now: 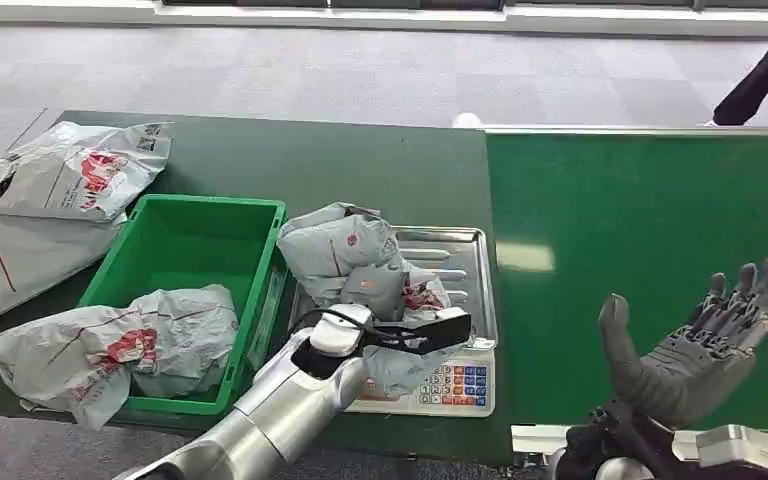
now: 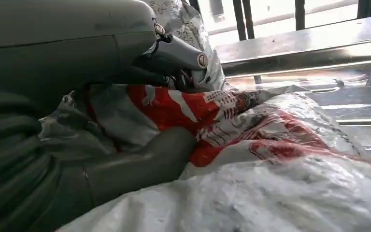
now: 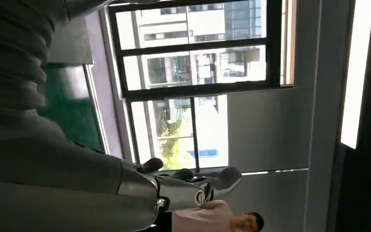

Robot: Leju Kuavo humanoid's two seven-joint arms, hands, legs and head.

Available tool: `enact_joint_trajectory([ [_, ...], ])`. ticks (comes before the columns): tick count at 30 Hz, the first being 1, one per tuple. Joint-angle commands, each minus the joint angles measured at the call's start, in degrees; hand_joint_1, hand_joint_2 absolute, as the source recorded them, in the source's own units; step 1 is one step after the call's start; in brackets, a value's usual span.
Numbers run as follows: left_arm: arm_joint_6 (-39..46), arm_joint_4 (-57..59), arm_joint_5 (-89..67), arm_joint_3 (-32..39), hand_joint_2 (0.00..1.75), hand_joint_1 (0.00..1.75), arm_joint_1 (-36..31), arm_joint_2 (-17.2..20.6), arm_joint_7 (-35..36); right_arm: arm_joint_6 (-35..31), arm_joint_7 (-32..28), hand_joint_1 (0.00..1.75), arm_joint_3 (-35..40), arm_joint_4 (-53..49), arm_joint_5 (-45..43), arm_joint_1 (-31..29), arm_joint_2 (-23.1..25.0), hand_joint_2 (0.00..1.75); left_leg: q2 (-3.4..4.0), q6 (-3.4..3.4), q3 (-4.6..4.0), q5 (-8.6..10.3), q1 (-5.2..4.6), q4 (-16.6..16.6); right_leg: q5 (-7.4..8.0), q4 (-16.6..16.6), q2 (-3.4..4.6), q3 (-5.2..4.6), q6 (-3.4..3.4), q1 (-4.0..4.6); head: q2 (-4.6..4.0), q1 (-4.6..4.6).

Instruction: Moved the parcel from conveyor to table for the left to box.

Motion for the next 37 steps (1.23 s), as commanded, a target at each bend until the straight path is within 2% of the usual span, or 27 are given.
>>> enact_joint_trajectory([
  [1, 1.6, 1.5, 1.3, 2.2, 1.75, 1.75, -0.6, 2.6, -0.6, -0.1, 0.4, 0.00, 3.1, 3.3, 0.0, -1.1, -1.8, 1.75, 0.26, 0.03, 0.05, 0.15, -0.01, -0.3, 0.23, -0.3, 0.24, -0.05, -0.05, 0.01, 0.00, 0.02],
  [4, 3.3, -3.5, 3.1, 5.3, 1.75, 1.75, 0.5, 3.0, -2.2, 0.7, 1.1, 0.00, 2.7, 2.7, 1.4, -0.2, -1.4, 1.75, 0.25, 0.02, 0.04, 0.13, -0.03, -0.2, 0.19, -0.2, 0.23, -0.07, -0.06, 0.00, 0.00, 0.02],
  [6, 11.8, -10.2, 5.8, 7.9, 1.75, 1.75, 1.9, 3.5, -7.1, 0.7, 0.9, 0.00, 1.9, 1.8, 2.3, 1.0, -0.8, 1.75, 0.17, 0.01, 0.06, 0.06, -0.02, -0.1, 0.10, -0.1, 0.16, -0.02, -0.05, 0.03, 0.00, 0.02],
  [8, 23.8, -25.0, 9.2, 9.6, 1.75, 1.75, 3.6, 6.5, -14.0, 0.5, 0.4, 0.00, 0.7, -0.2, 3.3, 3.0, -0.3, 1.75, 0.22, 0.01, 0.03, 0.11, -0.02, -0.2, 0.17, -0.2, 0.20, -0.08, -0.06, 0.03, 0.00, 0.02],
  [11, 21.4, -40.1, 14.6, 16.0, 1.75, 1.75, 2.7, 10.9, -12.8, 0.7, 0.7, 0.00, 0.0, -0.9, 4.0, 4.4, -0.1, 1.75, 0.21, -0.02, -0.39, 0.03, -0.01, 0.1, 0.06, 0.2, 0.21, -0.52, -0.08, 0.04, 0.00, 0.02],
  [14, 19.7, -40.2, 14.1, 17.7, 1.75, 1.75, 3.1, 10.7, -13.9, 0.9, 0.6, 0.00, -0.1, -0.5, 4.0, 4.1, 0.1, 1.75, 0.47, -0.07, -0.36, 0.07, -0.03, -0.1, 0.13, 0.0, 0.45, -0.54, -0.10, 0.03, 0.00, 0.02],
  [15, 23.6, -40.1, 13.7, 18.7, 1.75, 1.75, 3.2, 10.1, -14.9, 1.0, 1.1, 0.00, -0.2, -0.2, 4.6, 4.2, 0.0, 1.75, 0.39, -0.08, -0.31, 0.06, -0.01, -0.1, 0.10, 0.0, 0.39, -0.48, -0.08, 0.05, 0.00, 0.02],
  [17, 27.4, -41.1, 15.1, 23.4, 1.75, 1.75, 0.2, 12.0, -13.9, 0.9, 1.7, 0.00, -0.9, -0.6, 4.8, 4.7, 0.1, 1.75, 0.20, -0.07, -0.33, 0.09, 0.00, 0.0, 0.06, 0.0, 0.23, -0.47, -0.06, 0.05, 0.00, 0.02],
  [21, 25.3, -43.6, 15.7, 32.6, 1.75, 1.75, -0.9, 16.0, -14.8, 1.1, 1.8, 0.00, -0.9, -0.8, 3.8, 5.7, -1.1, 1.75, 0.40, -0.10, -0.42, 0.10, -0.02, 0.0, 0.11, 0.1, 0.41, -0.60, -0.07, 0.05, 0.00, 0.02],
  [24, 26.2, -42.3, 14.7, 35.5, 1.75, 1.75, 0.6, 18.5, -15.9, 1.6, 2.1, 0.00, -0.5, -0.5, 4.1, 6.2, -0.9, 1.75, 0.64, -0.12, -0.23, 0.16, -0.03, -0.2, 0.23, 0.0, 0.65, -0.54, -0.15, 0.05, 0.00, 0.02],
  [28, 25.5, -37.7, 13.8, 37.8, 1.75, 1.75, 1.6, 21.3, -13.5, 4.0, 3.3, 0.00, -0.2, -0.9, 5.7, 6.1, 0.4, 1.75, 0.35, -0.14, -0.21, 0.14, -0.02, -0.1, 0.10, 0.0, 0.37, -0.43, -0.11, 0.08, 0.00, 0.00],
  [29, 25.8, -36.6, 14.3, 37.4, 1.75, 0.14, 1.7, 22.1, -13.5, 4.5, 3.6, 0.00, -0.5, -1.1, 6.1, 6.0, 0.9, 1.75, 0.40, -0.14, -0.18, 0.15, -0.02, -0.2, 0.12, 0.0, 0.42, -0.41, -0.11, 0.09, 0.00, 0.02],
  [30, 23.9, -35.6, 13.3, 37.7, 1.75, 0.00, 2.2, 22.3, -11.2, 5.4, 4.1, 0.00, -0.5, -1.1, 6.5, 5.9, 0.9, 1.75, 0.40, -0.14, -0.18, 0.22, -0.03, -0.3, 0.18, -0.1, 0.40, -0.39, -0.12, 0.08, 0.00, 0.02],
  [37, 23.8, -37.1, 12.2, 38.9, 1.75, 0.00, 5.3, 21.5, -11.1, 7.3, 4.7, 0.00, -1.3, -1.2, 7.8, 6.1, 2.0, 1.75, 0.27, -0.14, -0.27, 0.17, -0.01, -0.2, 0.10, 0.0, 0.29, -0.43, -0.09, 0.08, 0.00, 0.00],
])
